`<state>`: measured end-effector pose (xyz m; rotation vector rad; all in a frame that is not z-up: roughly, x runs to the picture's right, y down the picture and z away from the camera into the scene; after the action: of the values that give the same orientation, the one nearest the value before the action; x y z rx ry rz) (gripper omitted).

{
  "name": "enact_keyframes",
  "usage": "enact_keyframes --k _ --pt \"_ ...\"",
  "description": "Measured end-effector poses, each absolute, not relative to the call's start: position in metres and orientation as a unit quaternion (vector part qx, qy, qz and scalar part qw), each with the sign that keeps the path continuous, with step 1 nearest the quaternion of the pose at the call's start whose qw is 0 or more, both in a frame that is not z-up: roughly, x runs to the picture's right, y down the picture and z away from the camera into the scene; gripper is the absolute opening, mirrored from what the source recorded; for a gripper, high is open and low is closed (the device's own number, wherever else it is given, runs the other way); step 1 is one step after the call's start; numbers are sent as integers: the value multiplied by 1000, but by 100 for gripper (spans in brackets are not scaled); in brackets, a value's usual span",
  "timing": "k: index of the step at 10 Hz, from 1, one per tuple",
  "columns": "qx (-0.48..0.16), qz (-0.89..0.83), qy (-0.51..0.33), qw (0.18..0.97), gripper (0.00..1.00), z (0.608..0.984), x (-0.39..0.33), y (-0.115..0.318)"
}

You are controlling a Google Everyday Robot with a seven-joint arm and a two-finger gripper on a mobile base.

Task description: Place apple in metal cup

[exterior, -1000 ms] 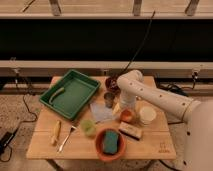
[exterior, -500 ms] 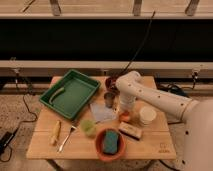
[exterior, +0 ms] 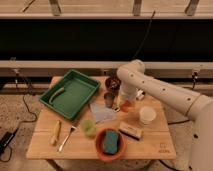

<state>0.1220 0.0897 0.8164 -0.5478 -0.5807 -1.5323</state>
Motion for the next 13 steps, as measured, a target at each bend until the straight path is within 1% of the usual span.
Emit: enact_keyframes --k 1,2,5,7,8,10,11,13 --pt "-227 -678 -251 653 0 810 117 68" --pt "-216 -681 -250 654 0 807 111 55" --pt "-193 -686 -256 653 0 808 87 34" --pt "-184 -691 -260 649 0 810 73 28" --pt "-181 -692 -263 647 3 812 64 26" --pt "-178 -693 -268 645 19 814 51 24" --pt "-177 -693 -272 643 31 815 45 25" --pt "-176 -693 -277 642 50 816 38 25"
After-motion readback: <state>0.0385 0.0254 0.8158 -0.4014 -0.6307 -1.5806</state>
